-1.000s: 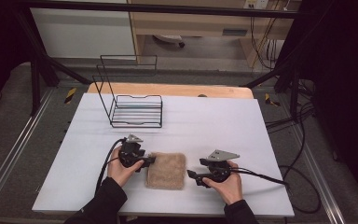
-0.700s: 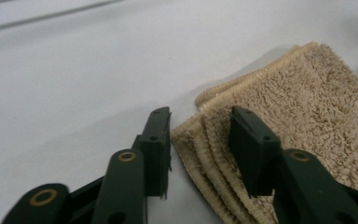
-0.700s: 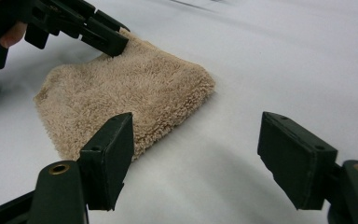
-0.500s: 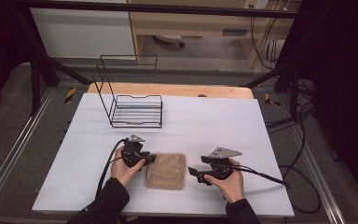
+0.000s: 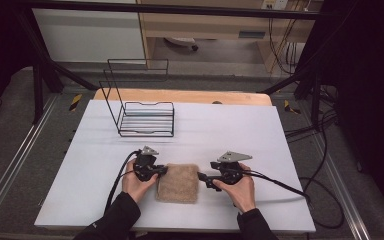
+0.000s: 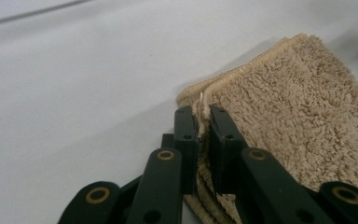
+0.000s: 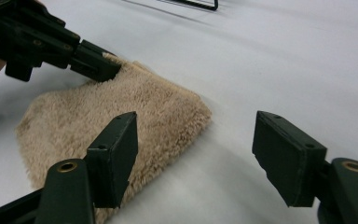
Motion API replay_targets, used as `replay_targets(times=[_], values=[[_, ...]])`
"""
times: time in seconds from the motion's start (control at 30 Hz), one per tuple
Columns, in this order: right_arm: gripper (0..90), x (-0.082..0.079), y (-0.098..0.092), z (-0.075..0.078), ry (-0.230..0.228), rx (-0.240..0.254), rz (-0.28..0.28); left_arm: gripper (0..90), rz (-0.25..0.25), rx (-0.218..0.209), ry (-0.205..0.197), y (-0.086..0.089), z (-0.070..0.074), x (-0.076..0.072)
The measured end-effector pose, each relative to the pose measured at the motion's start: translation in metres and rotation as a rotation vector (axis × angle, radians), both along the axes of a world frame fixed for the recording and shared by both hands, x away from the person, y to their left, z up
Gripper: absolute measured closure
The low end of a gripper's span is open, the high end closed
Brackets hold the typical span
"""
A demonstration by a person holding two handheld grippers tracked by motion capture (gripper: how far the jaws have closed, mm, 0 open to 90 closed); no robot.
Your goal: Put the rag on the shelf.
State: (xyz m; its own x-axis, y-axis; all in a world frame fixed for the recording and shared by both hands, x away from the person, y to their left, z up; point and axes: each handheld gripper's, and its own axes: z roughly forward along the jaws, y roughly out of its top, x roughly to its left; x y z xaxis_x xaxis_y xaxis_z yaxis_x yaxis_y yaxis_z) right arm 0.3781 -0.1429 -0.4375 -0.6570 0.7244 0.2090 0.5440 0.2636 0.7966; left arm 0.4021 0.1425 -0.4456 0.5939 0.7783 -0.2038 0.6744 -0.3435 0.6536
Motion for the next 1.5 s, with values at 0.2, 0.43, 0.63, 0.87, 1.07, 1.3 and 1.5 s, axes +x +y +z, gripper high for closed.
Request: replay_targets(times=[0.2, 0.43, 0.63, 0.87, 1.07, 1.3, 1.5], values=[[37.2, 0.012, 0.012, -0.004, 0.026, -0.018, -0.027, 82.6, -0.024, 0.012, -0.013, 0.000, 0.000, 0.001], [52.2, 0.022, 0.016, -0.012, 0.082, -0.021, -0.035, 82.3, -0.038, 0.021, -0.028, 0.000, -0.001, 0.000], [63.8, 0.024, 0.022, -0.017, 0.125, -0.030, -0.012, 81.9, -0.048, 0.025, -0.033, 0.000, -0.001, 0.000], [68.7, 0.022, 0.025, -0.019, 0.156, -0.011, -0.050, 81.2, -0.053, 0.015, -0.025, 0.002, -0.001, 0.002], [85.4, 0.022, 0.026, -0.020, 0.191, 0.014, -0.033, 82.1, -0.047, -0.009, -0.005, 0.004, -0.001, 0.004], [88.4, 0.021, 0.027, -0.017, 0.183, 0.015, -0.040, 84.2, -0.047, -0.051, -0.002, 0.008, 0.001, 0.005], [88.4, 0.015, 0.023, -0.007, 0.136, 0.049, -0.035, 84.5, -0.053, -0.081, -0.038, 0.011, 0.009, 0.001]])
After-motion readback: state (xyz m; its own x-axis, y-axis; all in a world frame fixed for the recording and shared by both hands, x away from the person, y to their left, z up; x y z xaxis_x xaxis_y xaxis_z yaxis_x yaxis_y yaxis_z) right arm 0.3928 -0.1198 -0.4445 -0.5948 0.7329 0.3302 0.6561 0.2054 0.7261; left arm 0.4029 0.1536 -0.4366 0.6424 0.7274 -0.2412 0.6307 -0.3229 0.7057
